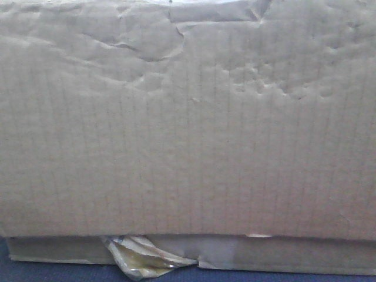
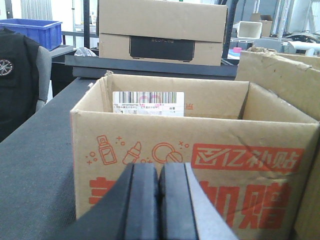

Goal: Stack two boxes on right shelf middle

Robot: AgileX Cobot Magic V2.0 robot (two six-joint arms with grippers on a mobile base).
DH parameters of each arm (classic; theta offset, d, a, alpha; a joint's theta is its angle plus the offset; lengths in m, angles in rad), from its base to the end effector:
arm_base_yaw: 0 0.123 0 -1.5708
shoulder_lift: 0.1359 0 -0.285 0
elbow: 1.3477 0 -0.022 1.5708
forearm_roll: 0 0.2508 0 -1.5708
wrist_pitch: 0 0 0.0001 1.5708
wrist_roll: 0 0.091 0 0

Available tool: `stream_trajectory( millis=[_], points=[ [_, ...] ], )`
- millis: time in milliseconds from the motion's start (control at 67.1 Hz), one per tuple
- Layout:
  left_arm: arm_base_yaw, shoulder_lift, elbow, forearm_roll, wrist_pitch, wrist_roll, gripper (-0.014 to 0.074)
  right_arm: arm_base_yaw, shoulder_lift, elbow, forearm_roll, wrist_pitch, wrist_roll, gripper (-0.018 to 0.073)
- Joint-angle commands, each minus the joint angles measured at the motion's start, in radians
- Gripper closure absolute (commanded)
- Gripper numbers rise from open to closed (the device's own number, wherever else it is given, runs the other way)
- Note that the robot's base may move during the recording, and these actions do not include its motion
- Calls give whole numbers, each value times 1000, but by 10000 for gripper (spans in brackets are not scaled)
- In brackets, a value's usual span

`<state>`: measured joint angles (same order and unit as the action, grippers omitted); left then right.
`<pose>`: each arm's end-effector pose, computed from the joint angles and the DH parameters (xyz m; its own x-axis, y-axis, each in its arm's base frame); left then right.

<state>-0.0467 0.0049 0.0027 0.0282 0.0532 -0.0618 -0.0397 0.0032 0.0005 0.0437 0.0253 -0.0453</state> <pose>0.0570 -0.0025 0.2072 0.0249 -0.0348 -0.9991 0.0461 0.9984 -0.0337 0.0567 -0.0021 0.2106 0.0581 -0.0039 -0.9983 0.0387 0.9993 -0.0017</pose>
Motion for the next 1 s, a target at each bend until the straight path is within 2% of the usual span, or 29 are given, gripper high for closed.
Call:
stream_trajectory(
  millis=[0, 343, 462, 655, 864, 983],
  points=[
    [3, -5, -3, -5, -18, -2, 708, -6, -3, -1, 5, -19, -6, 728],
    [3, -5, -3, 0, -23, -2, 708, -6, -3, -1, 5, -19, -6, 728],
    [3, -5, -6, -20, 0, -2, 708, -6, -3, -1, 5, -19, -6, 728],
    [3, -3, -194, -28, 181, -2, 708, -6, -3, -1, 5, -19, -6, 728],
    [3, 156, -439, -28, 350, -2, 708, -6, -3, -1, 5, -19, -6, 728],
    [3, 235, -537, -28, 378, -2, 708, -6, -3, -1, 5, -19, -6, 728]
  ],
)
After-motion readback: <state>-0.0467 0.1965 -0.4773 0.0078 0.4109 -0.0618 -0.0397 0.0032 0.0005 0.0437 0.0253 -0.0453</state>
